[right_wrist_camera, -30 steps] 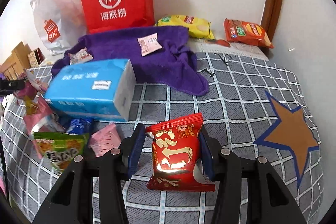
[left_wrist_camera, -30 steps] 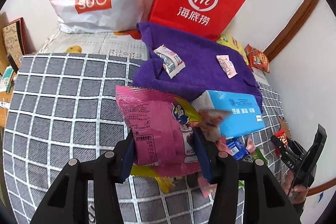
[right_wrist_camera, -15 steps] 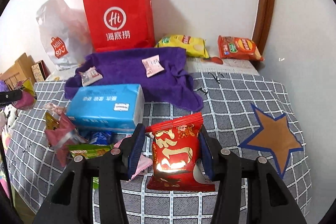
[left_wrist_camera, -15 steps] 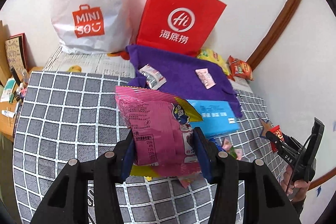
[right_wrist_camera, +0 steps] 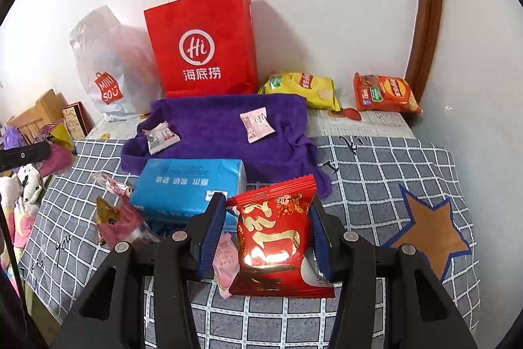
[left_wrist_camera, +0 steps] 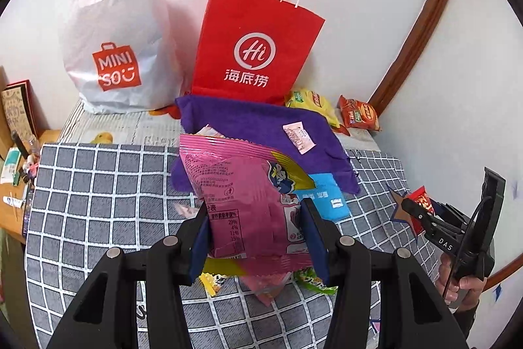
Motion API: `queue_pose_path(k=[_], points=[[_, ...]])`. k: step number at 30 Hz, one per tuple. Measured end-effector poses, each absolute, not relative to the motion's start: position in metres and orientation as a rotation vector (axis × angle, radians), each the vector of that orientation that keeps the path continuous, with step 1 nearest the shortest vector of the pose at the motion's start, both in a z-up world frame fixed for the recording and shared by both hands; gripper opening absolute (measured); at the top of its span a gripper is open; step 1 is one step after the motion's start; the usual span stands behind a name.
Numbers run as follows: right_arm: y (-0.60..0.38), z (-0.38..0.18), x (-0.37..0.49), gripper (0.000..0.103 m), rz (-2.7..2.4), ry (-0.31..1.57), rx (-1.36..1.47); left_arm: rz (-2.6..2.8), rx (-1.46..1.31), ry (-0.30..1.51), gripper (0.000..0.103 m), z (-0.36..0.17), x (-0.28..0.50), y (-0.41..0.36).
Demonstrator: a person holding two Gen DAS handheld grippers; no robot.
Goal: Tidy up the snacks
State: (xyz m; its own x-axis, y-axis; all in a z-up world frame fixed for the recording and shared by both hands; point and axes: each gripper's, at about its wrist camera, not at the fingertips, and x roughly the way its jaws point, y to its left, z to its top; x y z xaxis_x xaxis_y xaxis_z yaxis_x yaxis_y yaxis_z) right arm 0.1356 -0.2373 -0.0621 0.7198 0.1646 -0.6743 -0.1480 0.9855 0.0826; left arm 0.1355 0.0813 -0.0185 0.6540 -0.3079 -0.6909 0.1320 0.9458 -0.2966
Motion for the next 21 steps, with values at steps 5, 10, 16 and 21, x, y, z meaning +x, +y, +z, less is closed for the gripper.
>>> queue_pose_path(k=[5, 10, 16, 21], points=[[-0.232, -0.052, 0.140, 0.049, 0.177, 0.730, 0.020, -0.260, -0.225, 0.816, 0.049, -0.012, 0.141, 0.078], [-0.229, -0.040, 0.146, 0.049, 0.202, 0.706, 0.045, -0.269, -0.219, 0.809, 0.049, -0.007, 0.147, 0.075], [-0.220, -0.033, 0.158, 0.049, 0.218, 0.697, 0.045, -0.271, -0.210, 0.810, 0.049, -0.006, 0.159, 0.074], [-0.213, -0.034, 0.174, 0.049, 0.227, 0.701, 0.040, -0.271, -0.203, 0.812, 0.049, -0.007, 0.172, 0.073]])
